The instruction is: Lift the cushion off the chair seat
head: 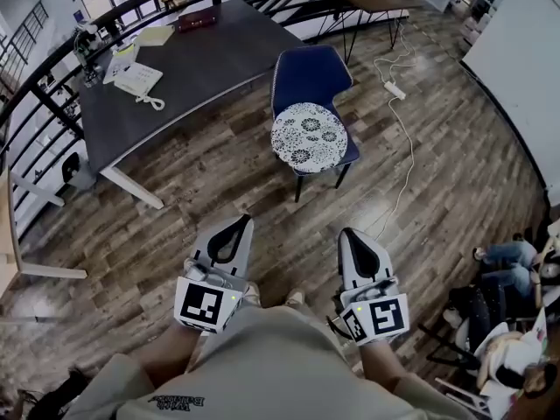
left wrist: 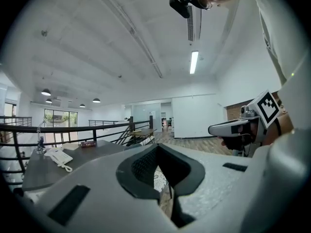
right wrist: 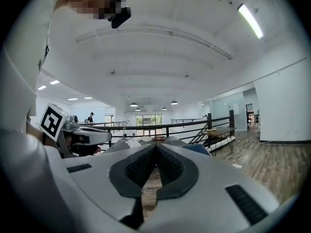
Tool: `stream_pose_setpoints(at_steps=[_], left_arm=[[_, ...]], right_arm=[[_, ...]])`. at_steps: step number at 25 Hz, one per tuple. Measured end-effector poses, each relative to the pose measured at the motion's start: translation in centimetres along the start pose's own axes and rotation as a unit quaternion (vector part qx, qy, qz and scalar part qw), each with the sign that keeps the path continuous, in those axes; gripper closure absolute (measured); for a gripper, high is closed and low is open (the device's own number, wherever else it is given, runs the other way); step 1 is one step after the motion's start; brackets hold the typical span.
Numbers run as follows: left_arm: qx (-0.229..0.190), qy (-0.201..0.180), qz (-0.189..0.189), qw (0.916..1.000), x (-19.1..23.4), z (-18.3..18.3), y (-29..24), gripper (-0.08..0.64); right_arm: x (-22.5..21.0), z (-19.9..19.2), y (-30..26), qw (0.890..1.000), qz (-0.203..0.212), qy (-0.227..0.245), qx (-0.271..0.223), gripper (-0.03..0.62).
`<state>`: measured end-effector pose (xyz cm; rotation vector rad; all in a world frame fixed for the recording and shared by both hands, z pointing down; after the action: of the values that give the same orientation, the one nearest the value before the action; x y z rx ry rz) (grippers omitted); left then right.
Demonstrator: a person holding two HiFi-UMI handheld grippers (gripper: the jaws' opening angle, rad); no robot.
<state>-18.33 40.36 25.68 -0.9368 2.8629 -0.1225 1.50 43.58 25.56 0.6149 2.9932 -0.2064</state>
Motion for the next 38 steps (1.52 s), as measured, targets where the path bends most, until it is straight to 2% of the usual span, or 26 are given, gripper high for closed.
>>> stream_pose_setpoints(at_steps=[6, 10, 18, 24, 34, 38], left_arm=[[0.025, 0.004, -0.004, 0.9997, -1.1, -1.2, 0.0, 0.557], [0.014, -0.001, -0.001, 0.9999, -1.6, -0.5, -0.4, 0.556], [0.026, 0.009, -0.001, 0.9996, -2.5, -1.6, -0.6, 0.557], [0.03, -0.001, -0.003, 0.9995, -3.9, -1.2, -1.0, 0.556], [0.031, -0.01, 0.004, 0.9995, -7.3, -0.4, -3.1, 0.556], [0.029, -0.019, 0.004, 0.9994, -9.0, -0.5, -4.0, 0.556]], right_arm=[[-0.9, -0.4, 0.8, 1.0, -0.001, -0.014, 0.002, 0.589], [-1.6, -0.4, 1.3, 0.999, -0.003, -0.037, -0.001, 0.589], [-2.3, -0.9, 1.8, 0.999, 0.0, -0.035, 0.002, 0.589], [-3.1, -1.0, 2.7, 1.0, 0.005, -0.023, 0.004, 0.589], [-6.3, 0.1, 5.1, 0.998, 0.0, -0.018, -0.053, 0.59], [-7.6, 0.7, 6.3, 0.997, 0.005, 0.019, -0.074, 0.589]])
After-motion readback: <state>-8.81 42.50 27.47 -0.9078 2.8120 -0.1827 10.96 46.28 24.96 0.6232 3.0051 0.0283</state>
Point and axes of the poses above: the fingertips, and each gripper's own axes: y backward along the fingers, x to its left, z out of its top, the point moved 4 cm from there along y, backward along the fingers, and after that the axes turned 4 degrees about -y, right-handed, at the moved point
